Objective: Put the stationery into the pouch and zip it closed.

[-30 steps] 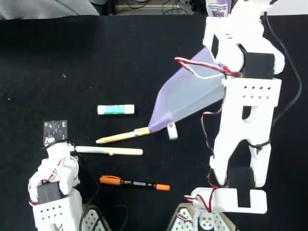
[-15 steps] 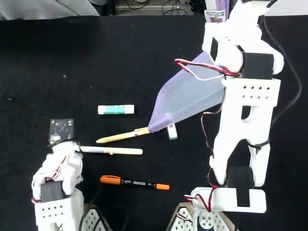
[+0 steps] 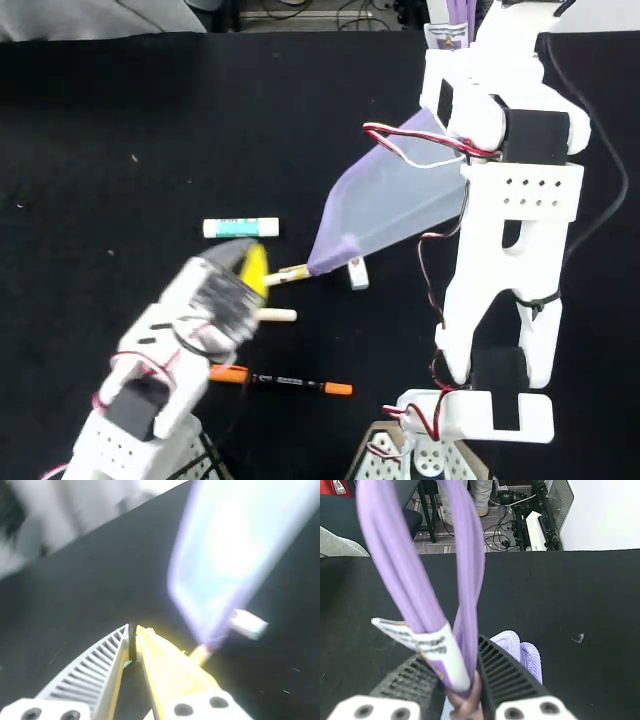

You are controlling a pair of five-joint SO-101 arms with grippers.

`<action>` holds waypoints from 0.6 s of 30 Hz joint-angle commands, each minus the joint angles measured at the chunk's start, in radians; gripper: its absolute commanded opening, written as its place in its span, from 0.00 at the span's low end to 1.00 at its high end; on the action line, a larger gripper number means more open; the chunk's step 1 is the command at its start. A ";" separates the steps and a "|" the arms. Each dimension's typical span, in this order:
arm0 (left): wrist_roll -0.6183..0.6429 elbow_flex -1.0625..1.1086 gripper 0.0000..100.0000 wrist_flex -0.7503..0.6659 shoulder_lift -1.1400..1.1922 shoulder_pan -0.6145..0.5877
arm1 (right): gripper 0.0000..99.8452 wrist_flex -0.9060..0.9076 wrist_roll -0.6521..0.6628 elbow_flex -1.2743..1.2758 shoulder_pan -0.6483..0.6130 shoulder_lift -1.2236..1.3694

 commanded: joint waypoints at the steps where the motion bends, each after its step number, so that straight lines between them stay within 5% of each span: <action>1: -0.064 0.090 0.03 -0.176 -0.008 0.094 | 0.01 0.002 0.000 -0.050 -0.012 -0.008; 8: -0.058 0.130 0.09 -0.336 -0.005 0.151 | 0.01 0.002 0.000 -0.050 -0.017 -0.008; 11: -0.041 0.134 0.20 -0.338 -0.002 0.200 | 0.01 0.002 0.000 -0.051 -0.017 -0.008; 18: 0.034 0.087 0.21 -0.347 0.000 0.222 | 0.01 0.015 0.000 -0.042 -0.018 -0.070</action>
